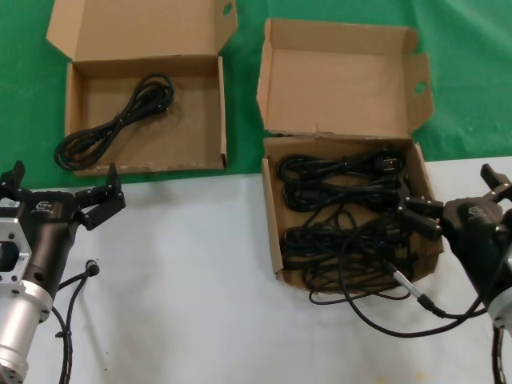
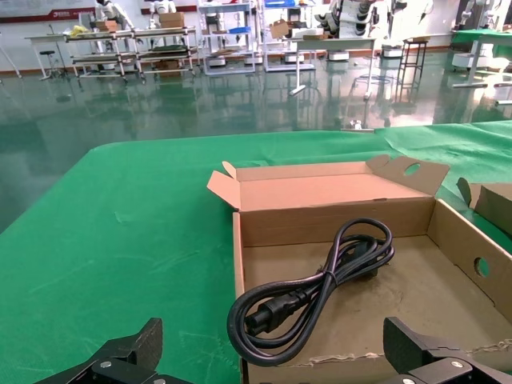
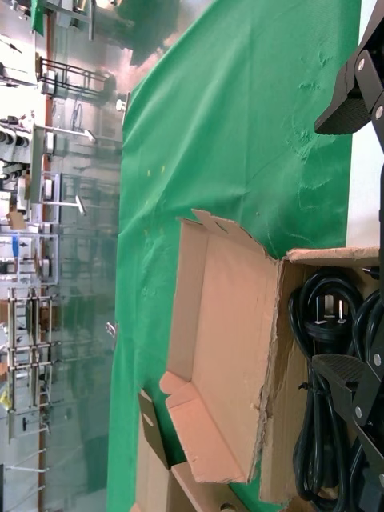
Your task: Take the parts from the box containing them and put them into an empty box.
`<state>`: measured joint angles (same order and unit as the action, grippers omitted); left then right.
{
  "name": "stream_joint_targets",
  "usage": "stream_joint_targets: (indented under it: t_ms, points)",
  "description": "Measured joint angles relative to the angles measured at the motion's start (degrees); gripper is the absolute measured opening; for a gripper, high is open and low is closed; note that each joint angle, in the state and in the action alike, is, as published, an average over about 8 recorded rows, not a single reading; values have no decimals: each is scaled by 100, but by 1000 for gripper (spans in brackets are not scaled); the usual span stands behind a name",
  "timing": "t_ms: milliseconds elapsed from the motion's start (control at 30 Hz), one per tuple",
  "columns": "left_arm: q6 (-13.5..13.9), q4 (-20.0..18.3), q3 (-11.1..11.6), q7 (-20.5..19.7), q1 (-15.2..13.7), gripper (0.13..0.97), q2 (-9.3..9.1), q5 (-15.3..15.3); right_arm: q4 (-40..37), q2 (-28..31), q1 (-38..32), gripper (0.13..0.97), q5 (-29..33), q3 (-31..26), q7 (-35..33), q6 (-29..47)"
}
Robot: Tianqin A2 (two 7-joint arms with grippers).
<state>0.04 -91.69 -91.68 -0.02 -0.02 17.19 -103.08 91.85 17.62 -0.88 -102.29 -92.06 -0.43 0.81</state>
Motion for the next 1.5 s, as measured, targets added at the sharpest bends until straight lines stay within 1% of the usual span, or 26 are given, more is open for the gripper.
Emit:
stream_joint_targets:
  t_ms: [1500]
  points:
    - [0,0,0,0,0,966,0,0,0,0,0,966,0,0,0,0]
